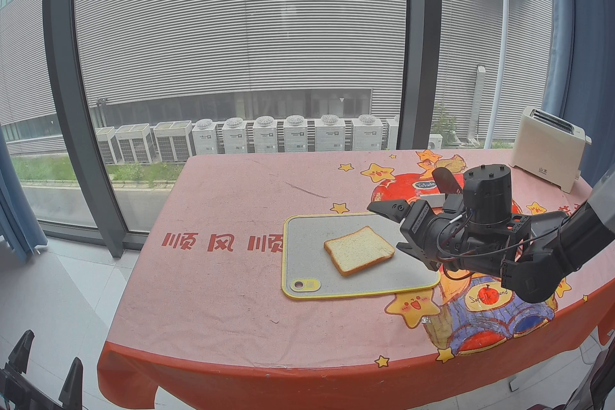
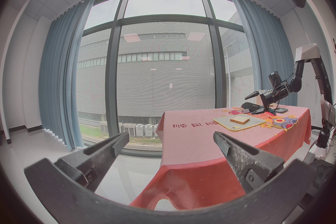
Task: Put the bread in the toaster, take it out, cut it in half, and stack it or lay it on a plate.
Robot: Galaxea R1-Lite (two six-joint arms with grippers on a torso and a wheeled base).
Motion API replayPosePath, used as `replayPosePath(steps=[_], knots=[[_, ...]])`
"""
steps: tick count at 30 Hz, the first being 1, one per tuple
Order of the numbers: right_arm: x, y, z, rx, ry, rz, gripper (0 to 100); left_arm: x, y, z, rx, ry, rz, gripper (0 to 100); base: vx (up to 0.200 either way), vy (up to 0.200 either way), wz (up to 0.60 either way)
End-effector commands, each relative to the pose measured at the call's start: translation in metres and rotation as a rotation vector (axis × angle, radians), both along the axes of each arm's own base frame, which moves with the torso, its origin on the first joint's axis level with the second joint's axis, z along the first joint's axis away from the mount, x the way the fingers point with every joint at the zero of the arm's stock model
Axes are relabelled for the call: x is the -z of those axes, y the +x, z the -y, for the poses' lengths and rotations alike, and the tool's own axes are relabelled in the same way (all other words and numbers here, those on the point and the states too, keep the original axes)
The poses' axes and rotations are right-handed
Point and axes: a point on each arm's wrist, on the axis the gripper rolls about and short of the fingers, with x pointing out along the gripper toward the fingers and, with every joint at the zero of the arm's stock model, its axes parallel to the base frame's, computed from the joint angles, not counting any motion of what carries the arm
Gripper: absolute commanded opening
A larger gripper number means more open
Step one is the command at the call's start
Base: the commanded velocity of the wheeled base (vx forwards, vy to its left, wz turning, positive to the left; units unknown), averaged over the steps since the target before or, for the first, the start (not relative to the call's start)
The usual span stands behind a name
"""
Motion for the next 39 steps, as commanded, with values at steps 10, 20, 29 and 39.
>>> replayPosePath(steps=[10, 20, 29, 39], knots=[[-0.016, -0.014, 0.004, -0.025, -0.001, 0.047, 100, 0.005, 0.001, 0.0, 0.001, -0.001, -0.011, 100, 0.0, 0.0, 0.0], [-0.026, -0.03, 0.009, -0.078, -0.094, 0.074, 100, 0.005, 0.001, 0.0, 0.001, -0.001, -0.009, 100, 0.0, 0.0, 0.0], [-0.028, -0.045, 0.019, -0.133, -0.201, 0.15, 100, 0.005, 0.001, 0.0, 0.001, -0.001, -0.009, 100, 0.0, 0.0, 0.0], [-0.021, -0.054, 0.025, -0.136, -0.385, 0.225, 100, 0.005, 0.001, 0.0, 0.001, -0.001, -0.009, 100, 0.0, 0.0, 0.0]])
